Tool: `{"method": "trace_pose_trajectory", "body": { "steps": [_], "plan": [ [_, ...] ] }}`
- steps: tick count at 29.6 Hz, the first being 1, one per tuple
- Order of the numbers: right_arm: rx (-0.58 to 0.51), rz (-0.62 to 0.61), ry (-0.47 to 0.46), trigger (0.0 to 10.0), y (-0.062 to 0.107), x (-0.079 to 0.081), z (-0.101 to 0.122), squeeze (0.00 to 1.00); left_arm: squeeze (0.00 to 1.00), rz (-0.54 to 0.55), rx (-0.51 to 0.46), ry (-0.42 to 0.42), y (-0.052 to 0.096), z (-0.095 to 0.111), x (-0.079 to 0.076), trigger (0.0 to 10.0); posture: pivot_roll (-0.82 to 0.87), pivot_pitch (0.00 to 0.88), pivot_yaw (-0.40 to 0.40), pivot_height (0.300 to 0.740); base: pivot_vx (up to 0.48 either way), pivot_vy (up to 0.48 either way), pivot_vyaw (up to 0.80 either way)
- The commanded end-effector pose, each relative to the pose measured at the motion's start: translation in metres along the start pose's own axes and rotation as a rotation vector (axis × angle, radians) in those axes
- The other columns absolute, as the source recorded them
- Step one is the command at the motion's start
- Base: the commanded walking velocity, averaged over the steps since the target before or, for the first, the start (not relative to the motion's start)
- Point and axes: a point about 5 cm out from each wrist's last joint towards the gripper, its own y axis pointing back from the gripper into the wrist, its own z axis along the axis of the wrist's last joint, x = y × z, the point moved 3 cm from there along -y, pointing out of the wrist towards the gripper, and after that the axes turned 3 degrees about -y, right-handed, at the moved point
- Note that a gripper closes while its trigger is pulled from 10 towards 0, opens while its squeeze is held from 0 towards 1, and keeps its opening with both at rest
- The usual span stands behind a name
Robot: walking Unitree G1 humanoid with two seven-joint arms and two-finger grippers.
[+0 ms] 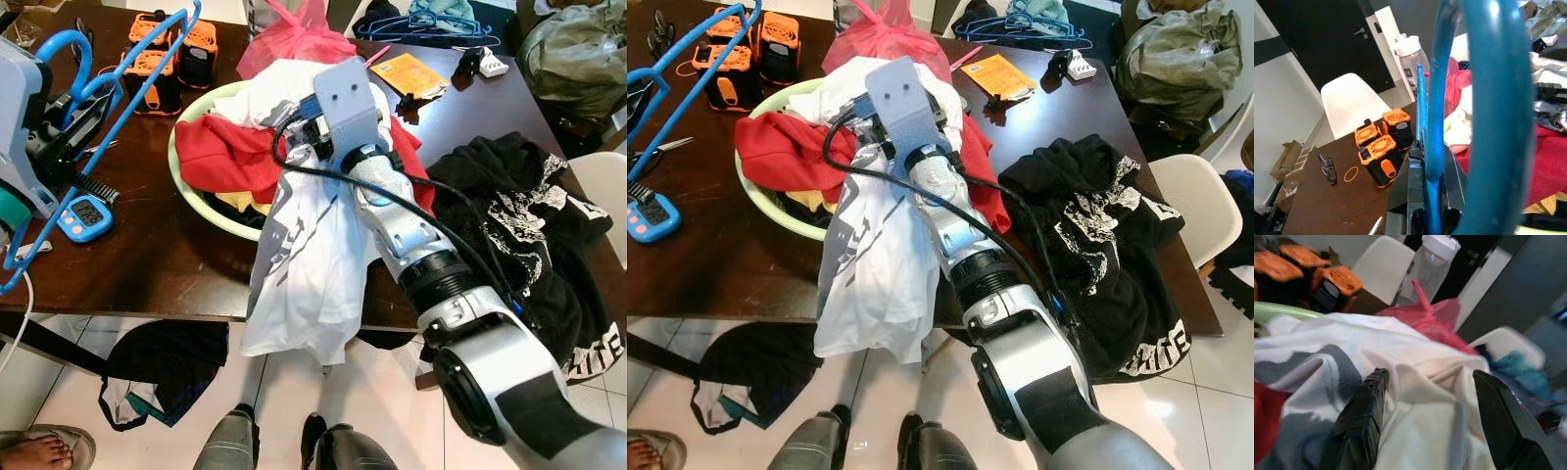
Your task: Hang hanger
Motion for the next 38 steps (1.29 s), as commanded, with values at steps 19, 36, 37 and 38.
{"method": "trace_pose_trajectory", "body": {
  "steps": [19, 36, 37, 38],
  "plan": [
    [0.396, 0.102, -0.294, 0.0, 0.018, -0.002, -0.080, 0.00, 0.00, -0.004, -0.006, -0.013, 0.004, 0.005, -0.002, 10.0, 0.28, 0.134, -0.073, 0.740, 0.000, 0.000, 0.00],
    [-0.488, 0.346, -0.927, 0.0, 0.018, -0.095, 0.097, 0.00, 0.00, 0.006, -0.023, -0.009, 0.000, 0.008, 0.001, 10.0, 0.27, 0.130, -0.061, 0.740, 0.000, 0.000, 0.00],
    [-0.488, 0.346, -0.927, 0.0, 0.018, -0.095, 0.097, 0.00, 0.00, 0.006, -0.023, -0.009, 0.000, 0.008, 0.001, 10.0, 0.27, 0.130, -0.061, 0.740, 0.000, 0.000, 0.00],
    [-0.488, 0.346, -0.927, 0.0, 0.018, -0.095, 0.097, 0.00, 0.00, 0.006, -0.023, -0.009, 0.000, 0.008, 0.001, 10.0, 0.27, 0.130, -0.061, 0.740, 0.000, 0.000, 0.00]
  ]
}}
